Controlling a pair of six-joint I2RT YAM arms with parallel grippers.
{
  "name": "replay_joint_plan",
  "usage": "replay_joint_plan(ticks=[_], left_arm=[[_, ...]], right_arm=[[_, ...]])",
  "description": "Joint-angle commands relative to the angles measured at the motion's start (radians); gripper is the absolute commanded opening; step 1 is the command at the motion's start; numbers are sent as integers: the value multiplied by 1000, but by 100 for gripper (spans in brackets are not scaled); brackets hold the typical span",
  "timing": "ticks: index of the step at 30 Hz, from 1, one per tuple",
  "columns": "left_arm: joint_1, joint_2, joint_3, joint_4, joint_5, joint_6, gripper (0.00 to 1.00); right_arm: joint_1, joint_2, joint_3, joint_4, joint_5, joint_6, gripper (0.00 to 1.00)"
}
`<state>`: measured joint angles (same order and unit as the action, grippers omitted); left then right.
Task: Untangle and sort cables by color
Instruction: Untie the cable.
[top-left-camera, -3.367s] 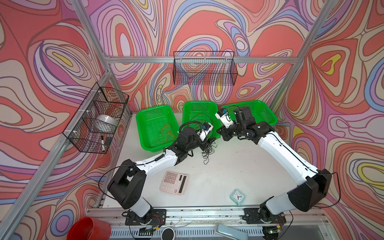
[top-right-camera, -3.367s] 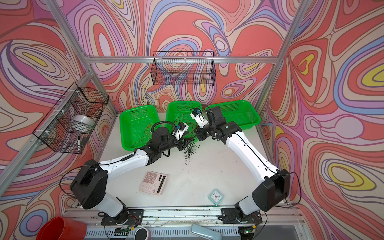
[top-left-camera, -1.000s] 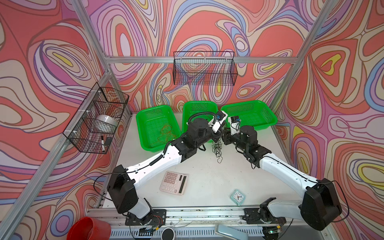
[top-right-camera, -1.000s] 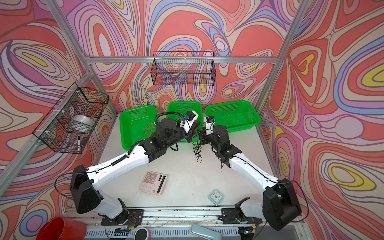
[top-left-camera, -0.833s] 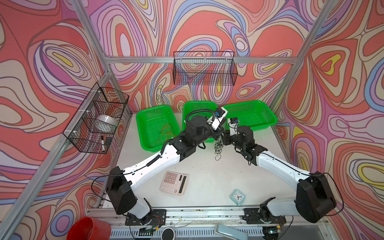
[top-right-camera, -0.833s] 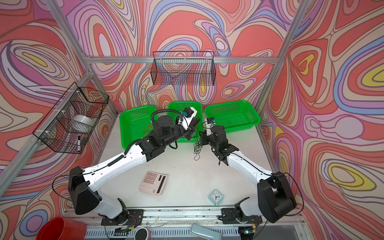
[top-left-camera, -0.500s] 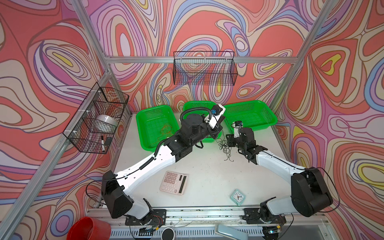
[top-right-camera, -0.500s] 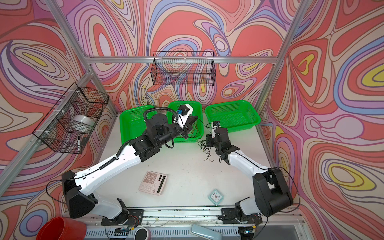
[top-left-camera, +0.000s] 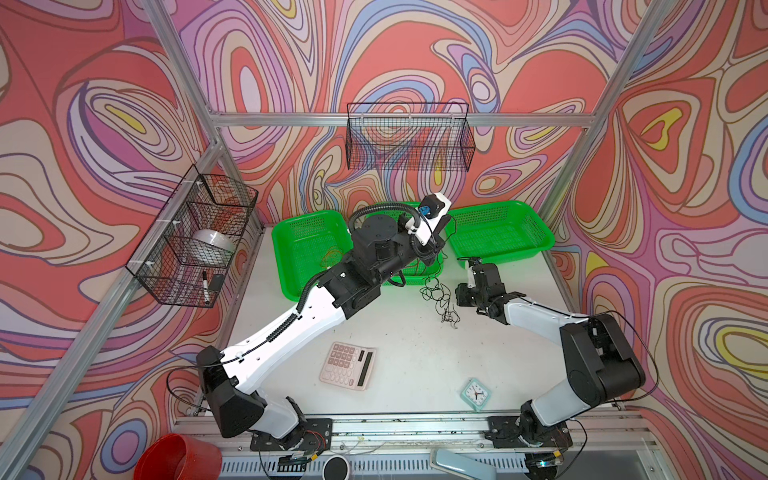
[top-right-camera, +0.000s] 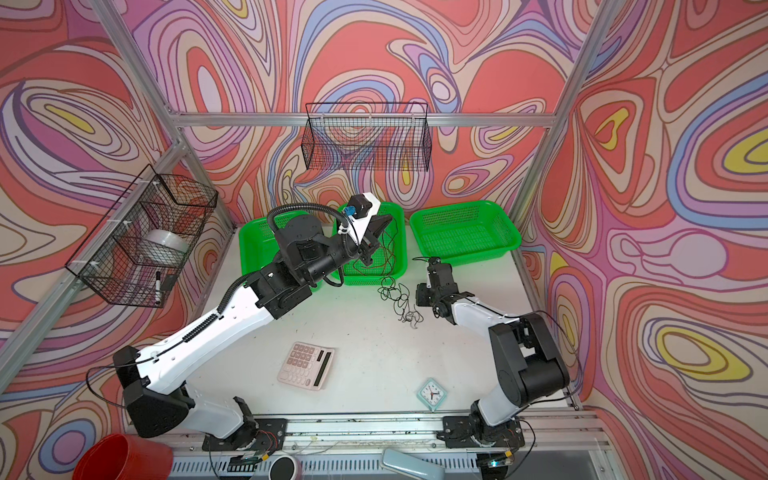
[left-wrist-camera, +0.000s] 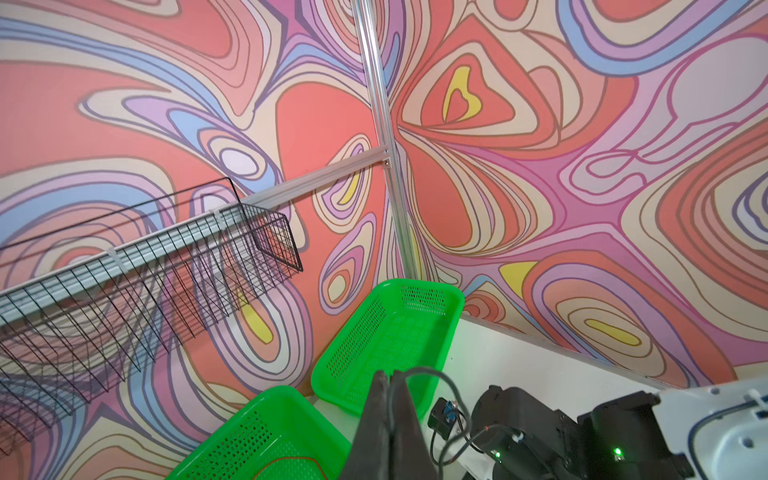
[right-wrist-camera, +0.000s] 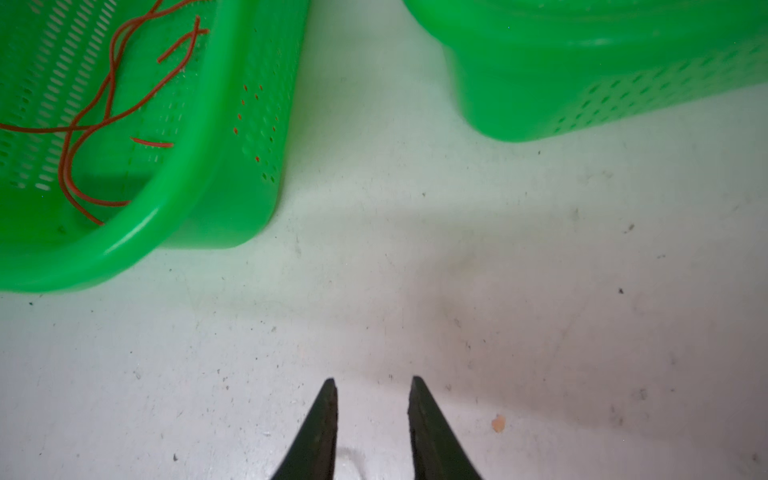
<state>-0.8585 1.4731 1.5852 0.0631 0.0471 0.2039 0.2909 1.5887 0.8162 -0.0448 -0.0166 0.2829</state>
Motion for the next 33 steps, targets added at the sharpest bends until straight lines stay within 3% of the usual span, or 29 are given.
replay_joint_plan(ticks=[1,4,8,12,15,22,28,33], left_arm=[[-4,-33,56,-27,-11,61,0],[-4,-30,80,-41,-5,68,0],[-4,-18,76,-49,-11,67,0],[-3,-19,35,-7,-31,66,0],[-4,-16,32,-2,-37,69,0],[-4,-5,17,31,-15,40,0],[-4,5,20,53,7,22,0],[-4,9,24,53,16,14,0]], right_arm=[[-1,26,-5,-16,-26,57,29],[-1,23,-17,-2,-57,80,30],[-1,-87,-50,77,-132,45,50],[1,-215,-80,169,-300,-23,63],[10,-317,-126,296,-539,-88,78],[16,-369,-80,270,-658,-112,78],[16,-341,-36,367,-741,-20,76],[16,-379,-14,327,-704,-52,74]])
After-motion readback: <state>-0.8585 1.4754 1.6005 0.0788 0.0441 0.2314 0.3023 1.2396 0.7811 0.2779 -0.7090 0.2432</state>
